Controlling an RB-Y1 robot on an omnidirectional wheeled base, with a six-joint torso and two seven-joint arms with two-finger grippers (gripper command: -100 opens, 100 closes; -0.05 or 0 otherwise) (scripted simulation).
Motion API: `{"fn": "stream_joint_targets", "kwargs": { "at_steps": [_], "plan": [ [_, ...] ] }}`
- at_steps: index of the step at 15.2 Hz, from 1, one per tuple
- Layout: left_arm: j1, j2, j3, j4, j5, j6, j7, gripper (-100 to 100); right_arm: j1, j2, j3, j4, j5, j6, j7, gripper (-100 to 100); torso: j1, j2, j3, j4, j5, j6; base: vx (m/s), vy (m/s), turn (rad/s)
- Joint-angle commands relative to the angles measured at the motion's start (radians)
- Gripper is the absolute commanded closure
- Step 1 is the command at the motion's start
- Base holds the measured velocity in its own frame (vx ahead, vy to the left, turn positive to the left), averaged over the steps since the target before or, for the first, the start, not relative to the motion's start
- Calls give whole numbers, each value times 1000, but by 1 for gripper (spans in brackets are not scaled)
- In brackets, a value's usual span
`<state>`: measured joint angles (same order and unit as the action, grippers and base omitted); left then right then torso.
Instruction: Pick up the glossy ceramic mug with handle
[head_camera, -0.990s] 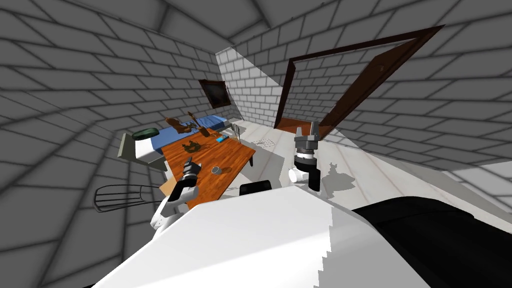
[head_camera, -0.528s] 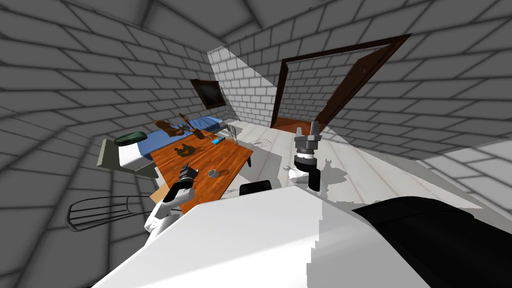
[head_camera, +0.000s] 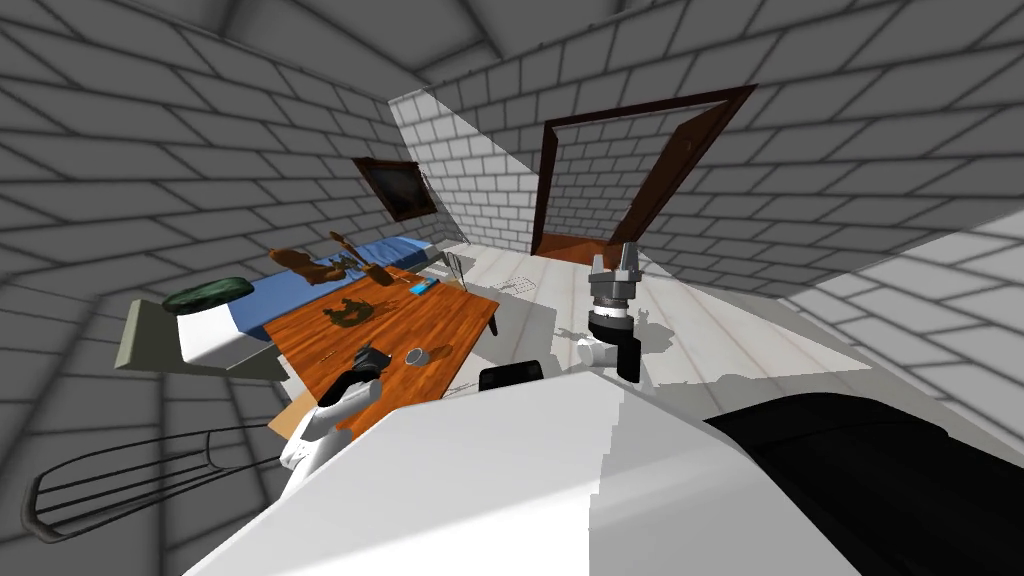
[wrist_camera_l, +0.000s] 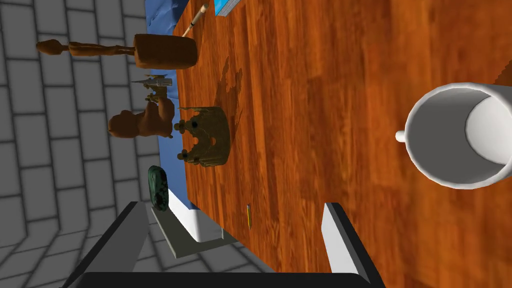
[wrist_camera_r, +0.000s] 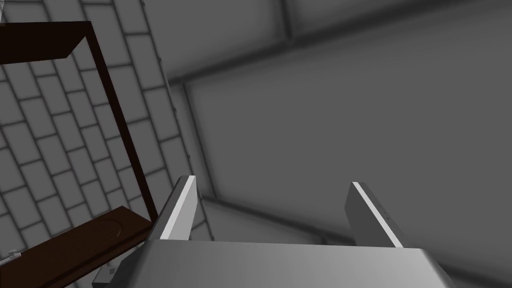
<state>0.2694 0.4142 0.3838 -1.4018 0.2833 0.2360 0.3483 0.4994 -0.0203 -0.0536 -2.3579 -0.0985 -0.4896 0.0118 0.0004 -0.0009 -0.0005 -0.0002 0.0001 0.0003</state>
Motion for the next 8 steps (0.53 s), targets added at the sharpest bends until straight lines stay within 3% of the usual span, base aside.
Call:
{"fn": "stream_joint_targets", "kwargs": {
  "at_steps": [1,2,4,5,7,8],
  "plan": [
    [-5,-1,10,18,3,32,4,-100,0,0,0,0,0,0,0,0,0,0,0,0,0,0,6,5,-75],
    [-17,5,33,65,22,62,16,-100,0,0,0,0,0,0,0,0,0,0,0,0,0,-1,7,1,-173],
    [-17,5,33,68,22,85,16,-100,0,0,0,0,0,0,0,0,0,0,0,0,0,0,7,5,-145],
    [-30,11,56,108,40,117,27,-100,0,0,0,0,0,0,0,0,0,0,0,0,0,-1,9,3,-182],
    [-30,11,56,119,40,138,27,-100,0,0,0,0,0,0,0,0,0,0,0,0,0,0,8,6,-141],
    [-42,16,78,167,58,167,38,-100,0,0,0,0,0,0,0,0,0,0,0,0,0,-1,8,4,-184]
  ]
}}
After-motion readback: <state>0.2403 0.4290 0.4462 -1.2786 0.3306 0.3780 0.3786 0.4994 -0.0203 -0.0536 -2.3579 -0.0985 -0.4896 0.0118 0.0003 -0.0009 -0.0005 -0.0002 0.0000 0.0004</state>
